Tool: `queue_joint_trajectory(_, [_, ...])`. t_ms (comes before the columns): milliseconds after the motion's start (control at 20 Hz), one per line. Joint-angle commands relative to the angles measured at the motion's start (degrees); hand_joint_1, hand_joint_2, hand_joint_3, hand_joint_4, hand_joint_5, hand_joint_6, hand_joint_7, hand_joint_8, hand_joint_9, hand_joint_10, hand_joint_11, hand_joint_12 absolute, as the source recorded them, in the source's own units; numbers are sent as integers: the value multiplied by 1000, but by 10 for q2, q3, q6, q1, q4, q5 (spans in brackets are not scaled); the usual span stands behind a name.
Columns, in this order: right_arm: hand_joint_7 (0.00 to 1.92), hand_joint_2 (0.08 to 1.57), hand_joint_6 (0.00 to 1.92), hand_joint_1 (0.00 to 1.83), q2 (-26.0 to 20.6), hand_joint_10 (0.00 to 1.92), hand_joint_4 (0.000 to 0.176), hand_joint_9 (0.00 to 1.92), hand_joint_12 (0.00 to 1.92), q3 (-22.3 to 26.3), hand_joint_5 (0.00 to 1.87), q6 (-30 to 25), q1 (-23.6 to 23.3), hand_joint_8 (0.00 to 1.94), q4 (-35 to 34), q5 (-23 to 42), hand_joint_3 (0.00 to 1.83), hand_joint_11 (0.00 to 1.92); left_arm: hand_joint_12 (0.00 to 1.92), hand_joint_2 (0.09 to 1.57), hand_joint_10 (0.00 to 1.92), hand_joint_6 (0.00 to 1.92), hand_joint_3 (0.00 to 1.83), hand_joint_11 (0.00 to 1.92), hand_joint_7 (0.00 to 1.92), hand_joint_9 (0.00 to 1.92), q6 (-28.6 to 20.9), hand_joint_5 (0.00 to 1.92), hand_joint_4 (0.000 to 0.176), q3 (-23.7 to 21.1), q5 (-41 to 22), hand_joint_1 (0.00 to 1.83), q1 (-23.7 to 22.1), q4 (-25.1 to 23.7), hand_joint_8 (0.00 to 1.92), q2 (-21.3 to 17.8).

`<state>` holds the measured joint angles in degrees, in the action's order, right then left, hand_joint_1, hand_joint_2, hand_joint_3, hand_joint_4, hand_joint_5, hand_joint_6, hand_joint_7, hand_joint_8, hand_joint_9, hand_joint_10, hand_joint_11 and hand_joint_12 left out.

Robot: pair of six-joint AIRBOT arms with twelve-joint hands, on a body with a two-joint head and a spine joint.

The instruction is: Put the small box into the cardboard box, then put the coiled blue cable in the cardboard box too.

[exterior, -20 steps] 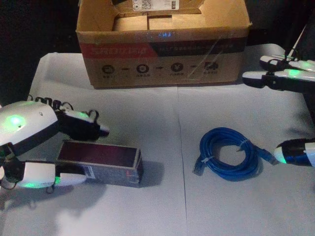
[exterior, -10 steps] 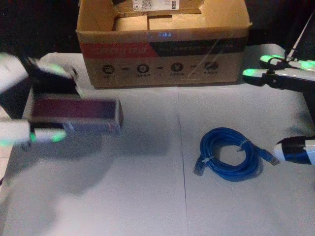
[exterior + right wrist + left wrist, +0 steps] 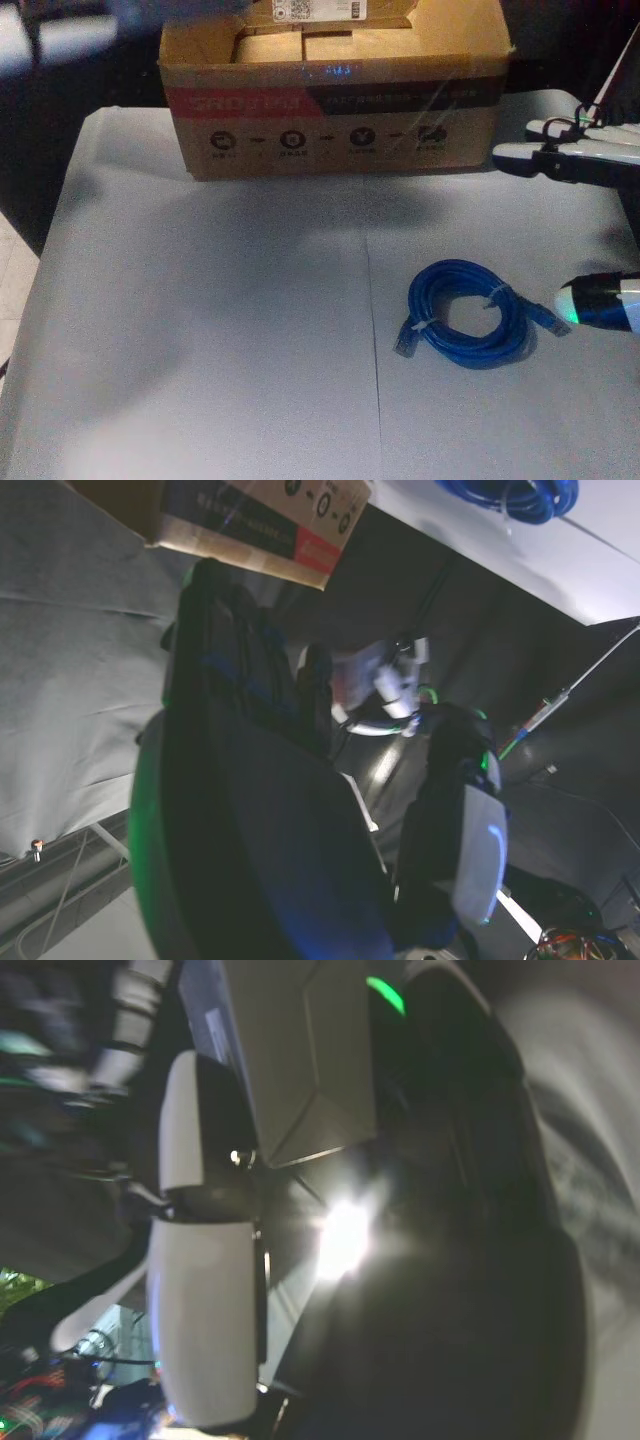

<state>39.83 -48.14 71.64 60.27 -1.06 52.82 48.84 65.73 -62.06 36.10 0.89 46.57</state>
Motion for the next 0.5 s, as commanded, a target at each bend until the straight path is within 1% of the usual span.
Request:
queue_joint_trajectory(0, [116, 1092, 1, 538, -1, 1, 176, 64, 130, -4, 234, -4, -5, 1, -8, 68, 0, 0, 1083, 1141, 1230, 1140, 1, 628, 926, 842, 1, 866, 0, 11, -4, 1366, -21, 4, 1072, 12])
queue_joint_trajectory(50, [120, 1091, 0, 557, 1, 3, 176, 78, 154, -6, 250, -4, -5, 0, -8, 68, 0, 0, 1281, 1143, 1274, 1064, 0, 592, 905, 825, 1, 907, 0, 39, 46, 1362, -62, -4, 1092, 35])
queue_joint_trajectory(100, [99, 1095, 0, 549, 3, 2, 176, 49, 76, -8, 236, -4, -5, 1, -8, 68, 1, 0, 1299, 1148, 618, 1072, 0, 527, 893, 858, 1, 940, 24, 60, 86, 1205, -97, -16, 1101, 53])
queue_joint_trajectory(150, [115, 1086, 1, 564, 6, 4, 176, 73, 103, -11, 260, -4, -6, 1, -8, 68, 0, 0, 1270, 1163, 429, 1137, 0, 440, 866, 865, 1, 917, 18, 88, 136, 1195, -143, -30, 1114, 80])
queue_joint_trajectory(200, [129, 1053, 2, 623, 10, 0, 176, 92, 234, -14, 270, -4, -6, 0, -7, 68, 0, 0, 1191, 1149, 233, 1125, 0, 439, 894, 927, 1, 934, 13, 107, 171, 1202, -162, -33, 1056, 100])
queue_joint_trajectory(250, [117, 1048, 6, 635, 14, 1, 176, 90, 319, -17, 256, -4, -6, 4, -5, 68, 0, 0, 1187, 1134, 213, 1093, 0, 566, 946, 1005, 1, 943, 24, 123, 192, 1209, -169, -33, 993, 117])
queue_joint_trajectory(300, [116, 1032, 1, 658, 19, 2, 176, 103, 431, -20, 258, -4, -6, 1, -4, 68, 0, 0, 1130, 1088, 877, 991, 13, 711, 1014, 982, 1, 983, 0, 140, 209, 1345, -175, -32, 864, 136])
queue_joint_trajectory(350, [119, 1042, 1, 632, 23, 4, 176, 119, 468, -23, 262, -4, -6, 0, -4, 68, 0, 0, 1130, 1088, 1031, 972, 2, 713, 1038, 940, 0, 1000, 0, 157, 223, 1371, -177, -29, 846, 155])
queue_joint_trajectory(400, [140, 1056, 4, 616, 26, 5, 176, 135, 447, -27, 291, -4, -6, 2, -4, 68, 2, 0, 1146, 1088, 1068, 994, 0, 730, 1050, 943, 0, 978, 0, 178, 239, 1377, -179, -23, 830, 177])
queue_joint_trajectory(450, [143, 1068, 1, 594, 28, 2, 176, 135, 414, -29, 283, -4, -6, 1, -3, 68, 2, 0, 1197, 1086, 1079, 988, 0, 763, 1048, 968, 0, 969, 0, 189, 252, 1379, -180, -20, 804, 190])
